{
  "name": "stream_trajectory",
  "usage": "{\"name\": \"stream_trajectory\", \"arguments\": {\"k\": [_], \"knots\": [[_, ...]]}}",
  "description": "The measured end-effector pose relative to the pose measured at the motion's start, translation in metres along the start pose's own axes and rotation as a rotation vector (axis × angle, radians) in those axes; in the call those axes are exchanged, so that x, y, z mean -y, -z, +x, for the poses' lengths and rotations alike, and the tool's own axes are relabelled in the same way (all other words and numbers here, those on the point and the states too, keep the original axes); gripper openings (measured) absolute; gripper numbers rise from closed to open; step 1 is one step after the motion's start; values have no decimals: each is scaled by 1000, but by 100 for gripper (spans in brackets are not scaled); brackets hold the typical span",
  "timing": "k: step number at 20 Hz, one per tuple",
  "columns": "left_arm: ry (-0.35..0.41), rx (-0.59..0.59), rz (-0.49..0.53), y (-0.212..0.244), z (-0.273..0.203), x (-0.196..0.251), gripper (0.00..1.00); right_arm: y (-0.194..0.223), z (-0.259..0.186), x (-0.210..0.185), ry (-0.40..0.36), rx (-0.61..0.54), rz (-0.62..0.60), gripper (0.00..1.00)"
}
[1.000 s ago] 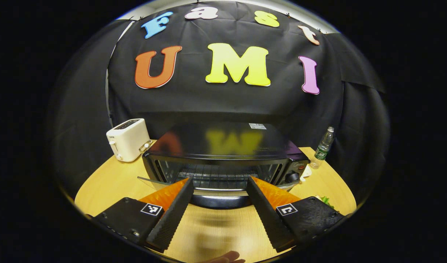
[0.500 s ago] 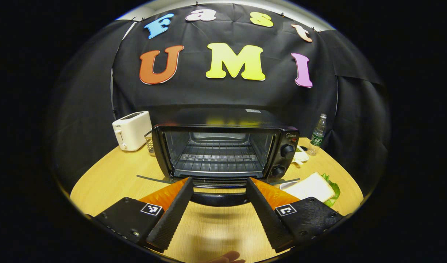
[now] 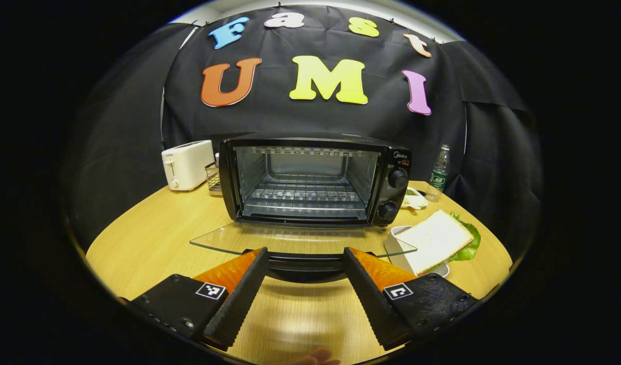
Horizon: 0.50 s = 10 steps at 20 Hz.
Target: Open the electric oven with the left hand, put the food in, and close the electric oven.
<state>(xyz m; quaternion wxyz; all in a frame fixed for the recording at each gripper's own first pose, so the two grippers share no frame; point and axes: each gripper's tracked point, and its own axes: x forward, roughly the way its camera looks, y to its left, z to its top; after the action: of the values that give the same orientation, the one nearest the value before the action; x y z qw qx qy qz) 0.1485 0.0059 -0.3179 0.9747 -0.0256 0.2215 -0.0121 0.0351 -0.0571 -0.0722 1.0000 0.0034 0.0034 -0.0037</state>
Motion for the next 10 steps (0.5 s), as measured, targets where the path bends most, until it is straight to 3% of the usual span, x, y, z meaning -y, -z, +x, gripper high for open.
{"name": "stream_trajectory", "arguments": {"k": [2, 3, 4, 7, 10], "knots": [[0, -22, 2, 12, 1, -1, 98, 2, 1, -2, 2, -3, -5, 96], [-1, -33, -3, 17, 2, -3, 89, 3, 1, -2, 2, -5, -6, 96], [0, -54, 0, 23, 2, -3, 97, 4, 2, -5, 0, -10, -6, 96], [2, -100, 8, 39, 9, -6, 96, 8, 3, -12, -7, -19, -13, 96], [4, -64, 16, 32, 6, -5, 96, 10, 6, -16, -12, -26, -20, 96]]}}
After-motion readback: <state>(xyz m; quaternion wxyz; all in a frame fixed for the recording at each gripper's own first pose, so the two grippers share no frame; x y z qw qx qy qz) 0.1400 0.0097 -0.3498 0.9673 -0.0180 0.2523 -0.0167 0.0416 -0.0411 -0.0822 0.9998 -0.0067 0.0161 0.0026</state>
